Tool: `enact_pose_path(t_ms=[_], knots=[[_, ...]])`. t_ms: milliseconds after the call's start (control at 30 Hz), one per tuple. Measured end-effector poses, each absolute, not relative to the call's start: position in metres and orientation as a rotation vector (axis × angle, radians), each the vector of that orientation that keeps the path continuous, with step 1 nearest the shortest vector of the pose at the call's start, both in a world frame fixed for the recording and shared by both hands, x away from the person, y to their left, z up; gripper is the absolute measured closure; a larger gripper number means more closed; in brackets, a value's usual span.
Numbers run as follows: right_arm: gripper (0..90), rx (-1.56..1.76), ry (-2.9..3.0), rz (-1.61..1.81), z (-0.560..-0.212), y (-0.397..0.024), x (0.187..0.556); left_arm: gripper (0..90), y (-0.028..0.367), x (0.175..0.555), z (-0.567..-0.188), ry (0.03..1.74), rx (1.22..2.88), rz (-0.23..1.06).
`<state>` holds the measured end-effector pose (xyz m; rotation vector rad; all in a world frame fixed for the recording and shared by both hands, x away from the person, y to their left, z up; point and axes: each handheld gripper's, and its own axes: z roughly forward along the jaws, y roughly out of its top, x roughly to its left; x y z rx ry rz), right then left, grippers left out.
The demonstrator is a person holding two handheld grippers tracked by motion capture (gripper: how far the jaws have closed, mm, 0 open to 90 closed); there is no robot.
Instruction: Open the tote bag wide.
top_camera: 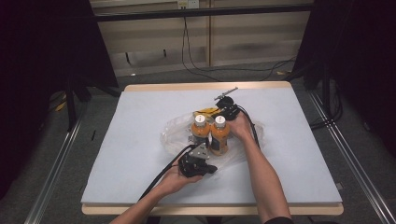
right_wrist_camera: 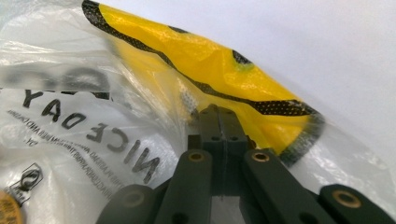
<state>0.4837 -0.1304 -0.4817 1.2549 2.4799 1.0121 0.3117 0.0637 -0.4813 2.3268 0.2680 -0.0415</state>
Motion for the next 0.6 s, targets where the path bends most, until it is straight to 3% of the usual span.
enact_pose_path(t_ms=[600], knots=[[90.0,1.309,2.445,0.970,-0.481,-0.126,0.504,90.0,0.062,0.307,-0.481,0.243,2.328,-0.034]])
